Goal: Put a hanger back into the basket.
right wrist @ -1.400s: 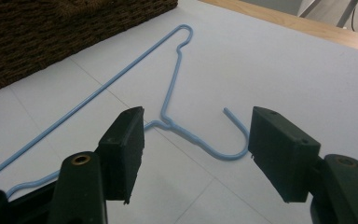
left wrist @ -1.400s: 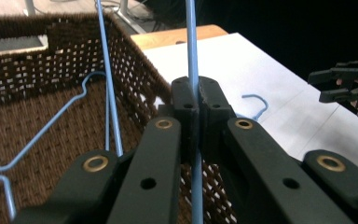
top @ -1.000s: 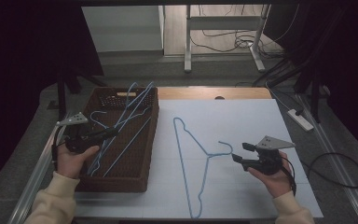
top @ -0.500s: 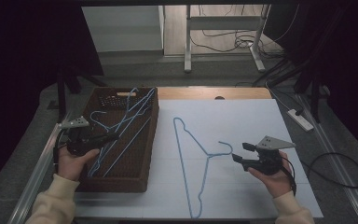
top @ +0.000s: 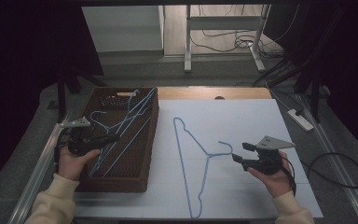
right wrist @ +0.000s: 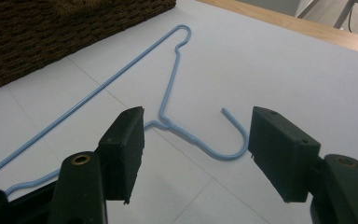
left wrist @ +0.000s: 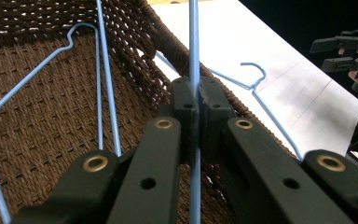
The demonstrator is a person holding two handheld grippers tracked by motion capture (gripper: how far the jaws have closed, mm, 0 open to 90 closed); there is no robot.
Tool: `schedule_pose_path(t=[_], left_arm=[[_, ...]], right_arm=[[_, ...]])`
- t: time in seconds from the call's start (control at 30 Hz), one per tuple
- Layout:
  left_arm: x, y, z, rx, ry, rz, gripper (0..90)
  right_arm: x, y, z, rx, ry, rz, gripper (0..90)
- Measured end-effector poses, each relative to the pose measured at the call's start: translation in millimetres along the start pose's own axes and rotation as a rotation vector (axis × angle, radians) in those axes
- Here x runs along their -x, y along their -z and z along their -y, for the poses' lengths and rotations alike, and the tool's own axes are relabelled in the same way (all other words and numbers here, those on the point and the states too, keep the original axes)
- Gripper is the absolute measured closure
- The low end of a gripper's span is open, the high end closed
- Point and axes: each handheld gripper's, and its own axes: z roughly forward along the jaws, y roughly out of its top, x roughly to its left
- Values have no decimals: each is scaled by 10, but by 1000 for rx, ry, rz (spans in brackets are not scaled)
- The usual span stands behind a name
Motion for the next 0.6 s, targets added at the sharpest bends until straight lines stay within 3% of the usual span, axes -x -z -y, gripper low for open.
schedule_pose_path(t=[0.37, 0.6], left_arm=[[-10, 21, -29, -21, 23, -21, 868], [-31, 42, -45, -31, 31, -8, 869]], right_arm=[[-2, -1, -2, 3, 1, 2, 372], [-2, 2, -3, 4, 1, 3, 372]])
